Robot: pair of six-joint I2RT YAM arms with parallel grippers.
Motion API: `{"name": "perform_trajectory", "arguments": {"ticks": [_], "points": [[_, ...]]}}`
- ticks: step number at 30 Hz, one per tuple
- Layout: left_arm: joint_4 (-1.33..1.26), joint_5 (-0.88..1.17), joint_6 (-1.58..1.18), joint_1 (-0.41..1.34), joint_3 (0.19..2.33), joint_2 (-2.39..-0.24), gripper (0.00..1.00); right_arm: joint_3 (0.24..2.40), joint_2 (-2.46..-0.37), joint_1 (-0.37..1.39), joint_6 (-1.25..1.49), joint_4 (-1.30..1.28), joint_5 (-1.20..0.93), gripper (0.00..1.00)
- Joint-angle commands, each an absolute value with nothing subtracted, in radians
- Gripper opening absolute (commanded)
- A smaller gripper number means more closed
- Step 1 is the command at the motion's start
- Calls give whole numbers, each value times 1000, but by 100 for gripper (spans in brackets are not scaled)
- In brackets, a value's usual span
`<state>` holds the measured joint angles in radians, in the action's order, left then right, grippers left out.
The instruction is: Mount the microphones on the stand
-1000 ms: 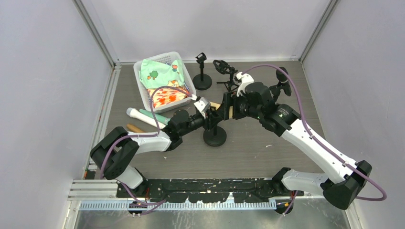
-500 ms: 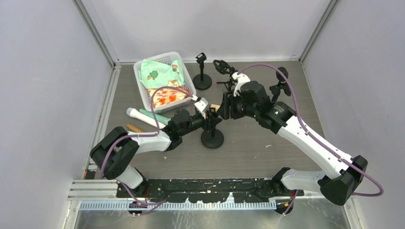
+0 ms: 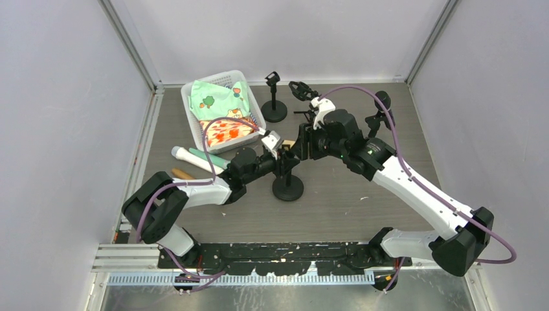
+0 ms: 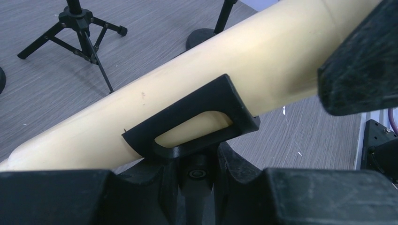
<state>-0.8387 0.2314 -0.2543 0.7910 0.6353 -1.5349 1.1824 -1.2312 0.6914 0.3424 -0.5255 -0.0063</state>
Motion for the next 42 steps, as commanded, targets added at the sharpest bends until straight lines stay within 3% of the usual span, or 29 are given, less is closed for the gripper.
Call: {"name": "perform_trajectory", "arguments": {"ticks": [1,13,17,21,25,31,42], "points": [[-1080,334,-238,821,670,-1498,0,1110,-1327,681,299,-549,16,1],[-1077,323,-232,821,667,-1500,0,1106,-1368,681,283,-555,-26,2],[-1055,286,-218,821,658,-1496,0,1123,-1303,682,282,-558,-5,29],[-1048,247,-199,821,641,-1494,0,1155,-1184,682,285,-554,-3,62],[-1054,231,-186,821,628,-1499,0,1192,-1070,681,280,-536,-3,75],[-1096,221,-187,821,619,-1525,0,1202,-926,682,242,-485,-5,81],[-1228,153,-100,794,728,-1648,0,931,-686,681,173,-278,134,77]]}}
